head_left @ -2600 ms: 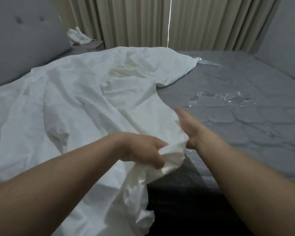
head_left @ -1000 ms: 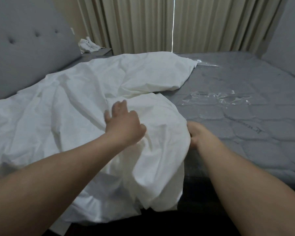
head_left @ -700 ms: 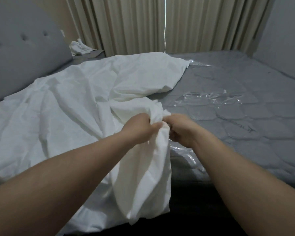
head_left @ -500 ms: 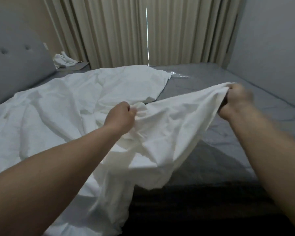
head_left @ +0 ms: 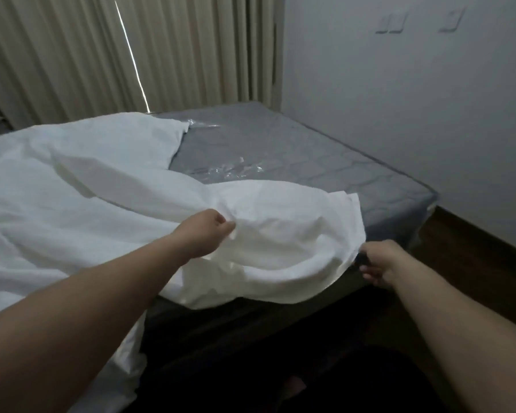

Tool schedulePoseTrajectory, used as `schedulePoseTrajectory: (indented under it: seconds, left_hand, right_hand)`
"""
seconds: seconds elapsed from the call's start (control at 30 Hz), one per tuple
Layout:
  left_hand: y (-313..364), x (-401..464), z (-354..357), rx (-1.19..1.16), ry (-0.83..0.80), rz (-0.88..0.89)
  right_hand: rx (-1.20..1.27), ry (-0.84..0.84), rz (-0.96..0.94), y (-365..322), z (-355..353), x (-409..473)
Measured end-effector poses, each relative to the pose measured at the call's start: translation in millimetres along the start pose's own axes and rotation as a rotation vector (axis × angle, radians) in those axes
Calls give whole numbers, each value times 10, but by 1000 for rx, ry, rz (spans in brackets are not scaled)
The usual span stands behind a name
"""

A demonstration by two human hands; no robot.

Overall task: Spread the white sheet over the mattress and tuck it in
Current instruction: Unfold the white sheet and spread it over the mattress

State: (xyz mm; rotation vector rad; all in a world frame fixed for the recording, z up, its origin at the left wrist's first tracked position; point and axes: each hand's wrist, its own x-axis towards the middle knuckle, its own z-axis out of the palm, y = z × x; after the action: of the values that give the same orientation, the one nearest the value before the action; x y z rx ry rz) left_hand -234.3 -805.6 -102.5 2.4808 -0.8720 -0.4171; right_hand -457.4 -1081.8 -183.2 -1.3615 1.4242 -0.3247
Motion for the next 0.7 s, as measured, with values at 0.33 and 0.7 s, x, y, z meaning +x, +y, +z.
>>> schedulePoseTrajectory:
  seconds: [0.33,0.7]
  left_hand:
    - [-374,-84,454,540,-249,109]
    - [-371,785,395,-24,-173,51]
  right_hand:
    - [-465,105,-684,-837,630,-182]
    - [-1118,-118,-817,-1411,1400,1165]
